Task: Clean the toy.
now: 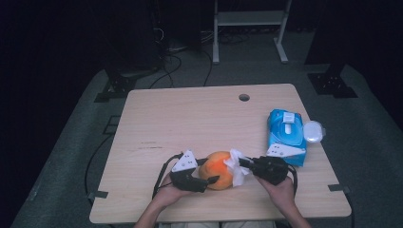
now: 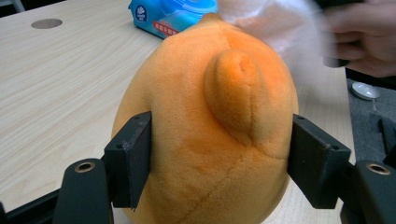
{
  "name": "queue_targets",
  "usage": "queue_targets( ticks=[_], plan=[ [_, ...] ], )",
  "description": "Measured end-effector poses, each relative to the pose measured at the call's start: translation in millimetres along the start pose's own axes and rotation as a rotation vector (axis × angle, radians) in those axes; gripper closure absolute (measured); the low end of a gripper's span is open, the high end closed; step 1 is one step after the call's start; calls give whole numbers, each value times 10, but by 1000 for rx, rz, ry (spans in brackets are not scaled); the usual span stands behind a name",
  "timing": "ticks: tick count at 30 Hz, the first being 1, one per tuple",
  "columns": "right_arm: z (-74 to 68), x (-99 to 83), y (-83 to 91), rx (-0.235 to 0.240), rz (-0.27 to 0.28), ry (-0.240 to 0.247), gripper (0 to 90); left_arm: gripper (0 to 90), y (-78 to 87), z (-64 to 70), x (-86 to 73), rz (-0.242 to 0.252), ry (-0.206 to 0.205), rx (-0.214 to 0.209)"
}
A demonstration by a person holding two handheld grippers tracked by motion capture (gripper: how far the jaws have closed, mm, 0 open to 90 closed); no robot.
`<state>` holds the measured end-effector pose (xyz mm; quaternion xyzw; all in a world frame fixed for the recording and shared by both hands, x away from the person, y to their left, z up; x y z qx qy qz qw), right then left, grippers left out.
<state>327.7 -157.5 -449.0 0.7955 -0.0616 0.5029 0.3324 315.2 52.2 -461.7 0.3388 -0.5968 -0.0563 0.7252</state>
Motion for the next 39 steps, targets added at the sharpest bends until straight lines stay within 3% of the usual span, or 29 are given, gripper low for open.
queue_targets(
  ticks=[3, 6, 9, 11, 14, 15, 16, 18, 20, 22, 24, 26, 29, 31, 34, 36, 39],
  plan=[
    [74, -58, -17, -14, -19, -29, 845, 298, -13, 20, 6, -5, -11, 1],
    [-63, 2, -26, -7, -2, 24, 845, 297, -10, 32, 1, -13, -20, 3],
    [-160, 86, 19, 34, 47, 37, 845, 300, -44, 93, 2, -13, -40, 2],
    [-157, 87, 14, 9, 32, 56, 844, 297, -68, 139, 24, -25, -68, 17],
    [-68, 39, 18, -5, 30, 14, 845, 295, -94, 149, 42, -22, -60, 25],
    [-90, 43, 19, -8, 30, 22, 845, 293, -102, 154, 48, -26, -64, 30],
    [-144, 55, 13, -6, 27, 43, 844, 291, -110, 164, 52, -26, -63, 29],
    [-304, 91, -22, 46, 34, 80, 843, 278, -137, 196, 65, -25, -62, 26],
    [-408, 111, -71, 42, 12, 134, 842, 195, -140, 207, 77, -29, -56, 23],
    [-365, 107, -71, 43, 9, 123, 843, 123, -105, 158, 85, -2, -16, 23],
    [-249, 89, -44, 24, 21, 89, 843, 91, -119, 108, 65, -32, 3, 33],
    [-174, 83, 0, 9, 28, 55, 842, 119, -153, 99, 34, -52, -11, 35],
    [-243, 116, 3, 28, 34, 53, 842, 245, -156, 121, 51, -54, -36, 62],
    [-382, 168, 8, 70, 55, 83, 842, 328, -138, 154, 79, -48, -68, 88],
    [-565, 230, 10, 73, 53, 167, 841, 386, -98, 199, 122, -38, -92, 96],
    [-511, 222, 14, 47, 53, 176, 842, 396, -59, 201, 134, -28, -83, 91],
    [-285, 150, 33, 16, 42, 93, 842, 396, -17, 191, 137, -29, -81, 90]
  ],
)
Point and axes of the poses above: each handheld gripper's, and its own axes: y roughly backward along the jaws, x roughly out of its top, z roughly to its right, the point moved 6 cm from there along -y, roughly forward along the jaws, and after that the axes turned 8 degrees about -z, right-handed, at the moved point
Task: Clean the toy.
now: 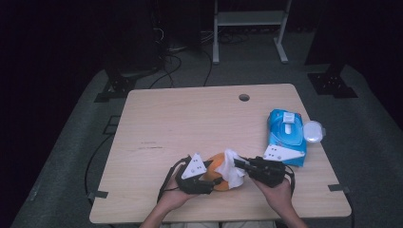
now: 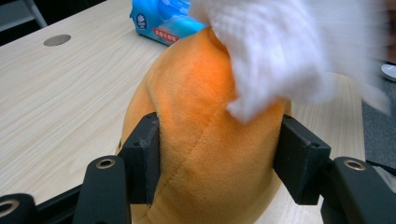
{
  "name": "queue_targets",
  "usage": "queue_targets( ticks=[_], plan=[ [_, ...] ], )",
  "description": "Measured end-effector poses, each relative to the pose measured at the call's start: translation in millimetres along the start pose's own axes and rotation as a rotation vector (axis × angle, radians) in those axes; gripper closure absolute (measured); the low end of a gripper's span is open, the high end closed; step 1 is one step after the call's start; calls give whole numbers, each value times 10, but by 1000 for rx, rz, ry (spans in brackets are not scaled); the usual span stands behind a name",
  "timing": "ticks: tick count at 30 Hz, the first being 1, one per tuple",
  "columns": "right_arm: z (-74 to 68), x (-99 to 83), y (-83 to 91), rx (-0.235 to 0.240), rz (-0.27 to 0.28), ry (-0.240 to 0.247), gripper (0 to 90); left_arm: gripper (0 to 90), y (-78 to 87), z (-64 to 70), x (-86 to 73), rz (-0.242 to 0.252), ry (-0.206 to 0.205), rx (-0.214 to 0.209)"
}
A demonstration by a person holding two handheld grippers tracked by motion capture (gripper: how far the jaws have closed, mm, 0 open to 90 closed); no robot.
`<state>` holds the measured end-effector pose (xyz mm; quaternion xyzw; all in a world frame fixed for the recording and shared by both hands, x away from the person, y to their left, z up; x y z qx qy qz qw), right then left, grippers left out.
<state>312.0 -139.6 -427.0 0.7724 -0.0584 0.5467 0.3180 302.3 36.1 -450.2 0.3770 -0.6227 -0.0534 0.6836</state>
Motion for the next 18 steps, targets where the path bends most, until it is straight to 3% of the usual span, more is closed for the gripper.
queue_targets(
  ticks=[2, 5, 7, 10, 12, 14, 15, 17, 18],
  plan=[
    [22, -14, 18, -1, 1, -22, 841, 396, 6, -5, 7, 2, 8, -4],
    [-148, 67, 21, 29, 24, 32, 841, 395, 4, -10, 15, 2, 15, -2],
    [-184, 79, 1, 21, 17, 53, 841, 392, 20, -17, 13, 7, 21, -10],
    [-67, 4, -23, 6, -5, 12, 842, 375, 22, -14, 0, 9, 20, -12],
    [3, -45, -37, 6, -14, -28, 841, 301, -25, -13, -4, -1, 28, -11],
    [-29, -21, -17, -10, -13, -12, 842, 199, -87, -38, -13, -14, 45, 1],
    [-78, 14, 2, 7, 6, -5, 842, 182, -106, -49, -12, -10, 62, -5],
    [-191, 76, 7, 32, 19, 33, 842, 217, -121, -31, 8, -1, 69, 3],
    [-225, 91, -10, 27, 16, 56, 841, 288, -98, -3, 35, 8, 35, 36]
  ],
)
Point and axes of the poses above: each handheld gripper's, and its own axes: y roughly backward along the jaws, x roughly out of its top, z roughly to its right, the point moved 6 cm from there along -y, roughly forward along the jaws, and after that the axes turned 8 degrees about -z, right-handed, at the moved point
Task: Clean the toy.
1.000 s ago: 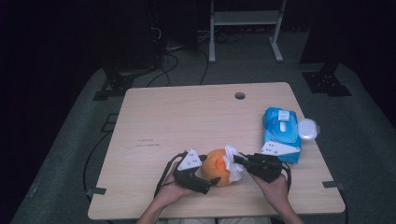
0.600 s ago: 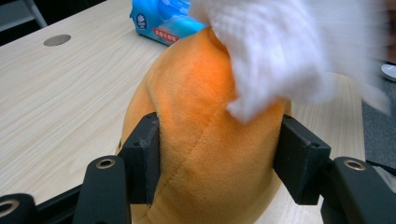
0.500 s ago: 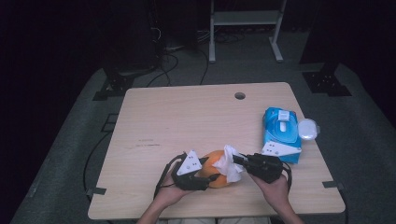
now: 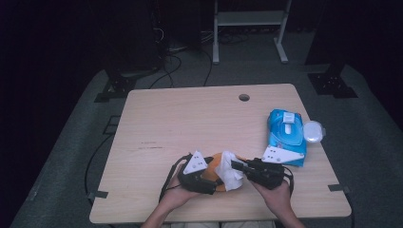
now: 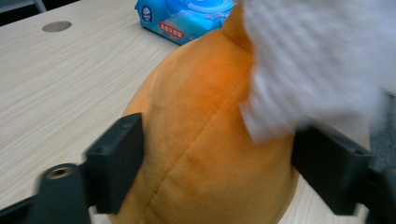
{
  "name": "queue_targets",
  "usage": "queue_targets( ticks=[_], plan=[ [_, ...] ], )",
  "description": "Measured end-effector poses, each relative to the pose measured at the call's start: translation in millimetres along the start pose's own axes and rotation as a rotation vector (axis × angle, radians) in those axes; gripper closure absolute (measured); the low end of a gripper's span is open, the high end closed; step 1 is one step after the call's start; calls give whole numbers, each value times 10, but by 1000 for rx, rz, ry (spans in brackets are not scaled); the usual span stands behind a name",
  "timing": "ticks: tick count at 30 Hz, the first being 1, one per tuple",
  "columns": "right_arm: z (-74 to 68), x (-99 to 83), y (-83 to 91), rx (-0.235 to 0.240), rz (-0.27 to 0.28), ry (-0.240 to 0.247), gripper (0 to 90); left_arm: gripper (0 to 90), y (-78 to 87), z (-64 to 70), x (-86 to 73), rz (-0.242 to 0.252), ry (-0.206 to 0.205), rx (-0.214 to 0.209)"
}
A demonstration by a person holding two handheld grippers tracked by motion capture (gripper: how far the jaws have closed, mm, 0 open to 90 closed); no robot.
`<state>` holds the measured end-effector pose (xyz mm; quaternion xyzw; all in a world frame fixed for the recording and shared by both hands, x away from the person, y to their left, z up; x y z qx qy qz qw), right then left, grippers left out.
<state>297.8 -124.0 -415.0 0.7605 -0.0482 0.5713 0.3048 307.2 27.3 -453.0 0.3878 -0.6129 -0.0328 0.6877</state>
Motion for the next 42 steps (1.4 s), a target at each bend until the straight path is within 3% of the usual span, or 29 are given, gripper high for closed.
queue_targets(
  ticks=[2, 4, 6, 8, 10, 12, 14, 16, 18, 21, 23, 24, 25, 26, 27, 28, 32, 36, 37, 39, 41, 42],
  plan=[
    [21, -17, -29, -21, -20, 6, 843, 368, 50, 36, 49, 22, -28, 27],
    [140, -59, -18, -38, -21, -28, 844, 378, 83, 51, 84, 36, -40, 35],
    [228, -119, -25, -62, -42, -47, 844, 360, 85, 51, 80, 31, -34, 12],
    [264, -175, -42, -54, -45, -76, 844, 285, 64, 28, 51, 22, -22, -19],
    [246, -167, -47, -67, -57, -53, 844, 193, 69, -50, 32, 16, 14, -25],
    [237, -158, -44, -71, -64, -46, 844, 108, 55, -142, -15, -8, 83, -41],
    [243, -172, -46, -66, -67, -56, 844, 108, 25, -180, -72, -22, 118, -73],
    [213, -163, -53, -64, -66, -53, 844, 179, 19, -163, -85, -31, 91, -61],
    [113, -118, -68, -54, -66, -19, 843, 272, 20, -109, -60, -28, 49, -37],
    [10, -66, -136, -50, -82, 37, 843, 386, 61, -5, 30, -7, -43, 45],
    [77, -61, -133, -52, -75, 19, 843, 398, 101, -21, 67, 18, -40, 87],
    [140, -63, -120, -65, -73, -1, 843, 396, 108, -34, 69, 16, -58, 114],
    [218, -79, -112, -98, -85, -6, 843, 389, 107, -44, 58, 4, -64, 114],
    [293, -105, -108, -106, -86, -32, 843, 379, 94, -49, 43, 2, -49, 100],
    [338, -128, -109, -84, -75, -75, 843, 367, 75, -45, 28, 1, -38, 90],
    [345, -145, -120, -79, -75, -77, 843, 353, 62, -37, 21, -4, -44, 83],
    [184, -96, -168, -64, -80, 0, 843, 284, 54, -16, 27, -7, -49, 61],
    [236, -135, -176, -68, -98, -12, 843, 170, 121, -125, -3, 5, 39, 6],
    [260, -160, -170, -71, -102, -19, 843, 178, 114, -137, -29, -11, 51, -12],
    [285, -195, -158, -86, -117, -17, 844, 235, 94, -140, -71, -51, 31, -9],
    [239, -186, -153, -102, -119, 10, 844, 276, 81, -101, -59, -51, 18, -15],
    [187, -164, -163, -86, -112, 19, 844, 293, 72, -65, -46, -48, -2, -20]
  ],
)
Point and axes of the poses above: each handheld gripper's, and its own axes: y roughly backward along the jaws, x roughly out of its top, z roughly to its right, the point moved 6 cm from there along -y, roughly forward along the jaws, and after that the axes turned 8 degrees about -z, right-handed, at the moved point
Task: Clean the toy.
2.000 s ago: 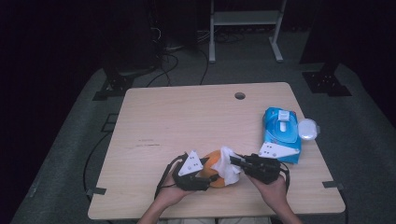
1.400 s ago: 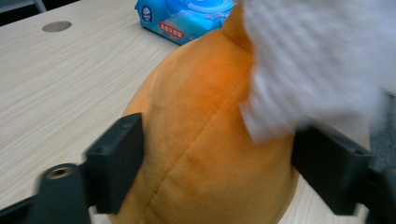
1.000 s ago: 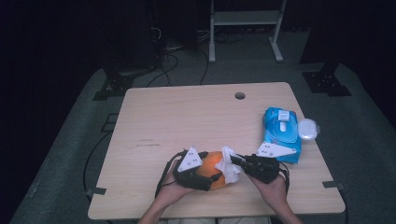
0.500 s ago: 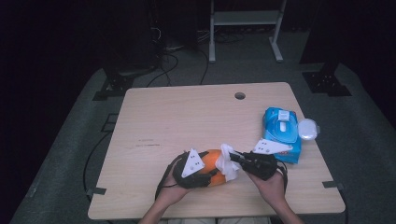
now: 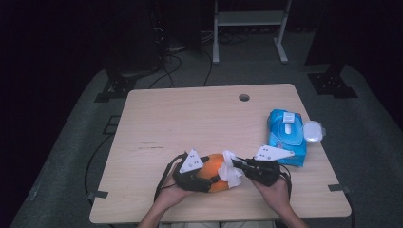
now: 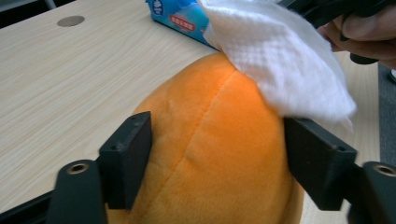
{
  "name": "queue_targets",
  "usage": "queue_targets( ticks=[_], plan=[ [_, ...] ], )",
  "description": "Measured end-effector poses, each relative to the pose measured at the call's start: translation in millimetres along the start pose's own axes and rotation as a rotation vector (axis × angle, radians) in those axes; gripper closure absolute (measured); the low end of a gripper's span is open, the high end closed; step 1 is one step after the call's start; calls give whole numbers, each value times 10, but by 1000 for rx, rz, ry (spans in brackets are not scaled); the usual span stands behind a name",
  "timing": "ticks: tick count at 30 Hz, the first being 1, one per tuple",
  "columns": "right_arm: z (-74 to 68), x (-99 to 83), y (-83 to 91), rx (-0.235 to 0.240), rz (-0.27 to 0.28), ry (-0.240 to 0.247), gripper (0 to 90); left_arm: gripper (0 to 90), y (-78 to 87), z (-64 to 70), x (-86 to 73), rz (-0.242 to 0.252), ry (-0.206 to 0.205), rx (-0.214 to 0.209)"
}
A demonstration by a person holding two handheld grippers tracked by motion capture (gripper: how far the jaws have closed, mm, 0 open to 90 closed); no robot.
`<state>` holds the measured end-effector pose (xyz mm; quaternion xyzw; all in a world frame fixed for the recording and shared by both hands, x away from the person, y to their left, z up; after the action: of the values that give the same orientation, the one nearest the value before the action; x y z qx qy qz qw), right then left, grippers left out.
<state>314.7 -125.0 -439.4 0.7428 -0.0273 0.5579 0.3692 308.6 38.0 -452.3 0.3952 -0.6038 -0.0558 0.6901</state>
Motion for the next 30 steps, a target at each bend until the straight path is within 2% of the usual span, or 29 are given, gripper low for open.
queue_targets(
  ticks=[2, 4, 7, 9, 11, 12, 13, 15, 17, 19, 21, 23, 26, 27, 29, 30],
  plan=[
    [-105, 55, -24, 35, 9, 35, 843, 300, -26, 81, 13, -2, -44, -6],
    [-124, 82, -54, 24, -5, 64, 843, 281, -1, 80, 19, -2, -47, -11],
    [-41, 43, -46, 9, -24, 46, 843, 218, 104, -34, 21, 36, 29, -49],
    [-9, -4, -16, 6, -32, 37, 843, 151, 136, -118, -6, 20, 78, -23],
    [5, -34, 13, 20, -39, 23, 843, 128, 104, -142, -47, 10, 117, -57],
    [2, -31, 17, 23, -40, 15, 843, 146, 77, -128, -59, 3, 116, -61],
    [-17, -15, 16, 17, -38, 19, 843, 173, 49, -89, -57, -3, 92, -57],
    [-113, 45, -10, 24, -28, 52, 843, 227, 25, -14, -33, 1, 52, -62],
    [-227, 125, -57, 73, -10, 77, 842, 248, 10, 82, -8, 4, 0, -63],
    [-263, 172, -108, 65, -23, 110, 843, 247, 27, 114, 2, -2, -29, -57],
    [-209, 157, -117, 56, -40, 108, 843, 220, 75, 55, -5, 9, 5, -75],
    [-126, 95, -63, 16, -51, 104, 843, 179, 107, -27, -27, 12, 55, -80],
    [8, -34, 45, 1, -50, 53, 844, 163, 94, -94, -47, 5, 97, -93],
    [20, -63, 67, 5, -46, 39, 845, 167, 81, -83, -44, 4, 97, -100],
    [-28, -61, 76, 27, -38, 38, 844, 215, 57, -5, -33, -4, 55, -98],
    [-96, -30, 60, 57, -30, 52, 844, 235, 50, 40, -27, -8, 27, -101]
  ],
)
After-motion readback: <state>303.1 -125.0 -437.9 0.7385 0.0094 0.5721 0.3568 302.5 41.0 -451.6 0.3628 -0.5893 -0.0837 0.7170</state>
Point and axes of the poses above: each handheld gripper's, and its own axes: y roughly backward along the jaws, x roughly out of its top, z roughly to its right, the point moved 6 cm from there along -y, roughly forward along the jaws, and after that the axes turned 8 degrees about -z, right-handed, at the moved point
